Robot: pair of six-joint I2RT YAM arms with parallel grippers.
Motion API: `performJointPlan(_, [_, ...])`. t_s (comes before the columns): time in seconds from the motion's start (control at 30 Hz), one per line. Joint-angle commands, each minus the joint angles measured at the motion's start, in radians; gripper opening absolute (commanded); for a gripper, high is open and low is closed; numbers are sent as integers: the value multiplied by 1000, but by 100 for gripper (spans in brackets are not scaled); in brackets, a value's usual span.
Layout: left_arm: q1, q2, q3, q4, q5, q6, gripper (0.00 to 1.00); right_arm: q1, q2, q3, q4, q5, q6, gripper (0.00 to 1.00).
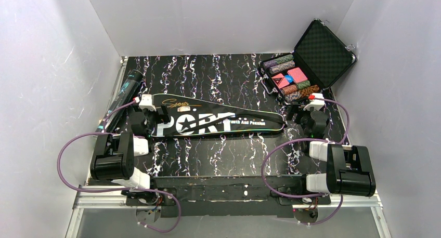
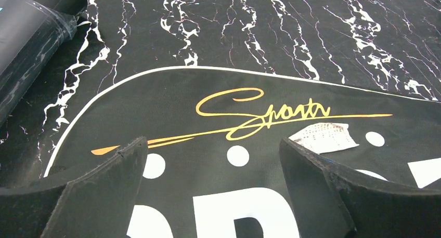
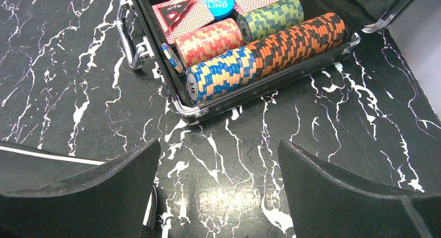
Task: Pack up the badminton gear
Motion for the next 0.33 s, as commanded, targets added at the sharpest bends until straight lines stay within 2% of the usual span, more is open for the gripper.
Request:
performJointPlan(0.0, [-5,-13,3,-2,-19,7,98,-3,-9,7,27,-6,4,92])
performJointPlan(0.3, [-26,-17,6,-12,-62,13,98,-3,-9,6,27,-6,5,92])
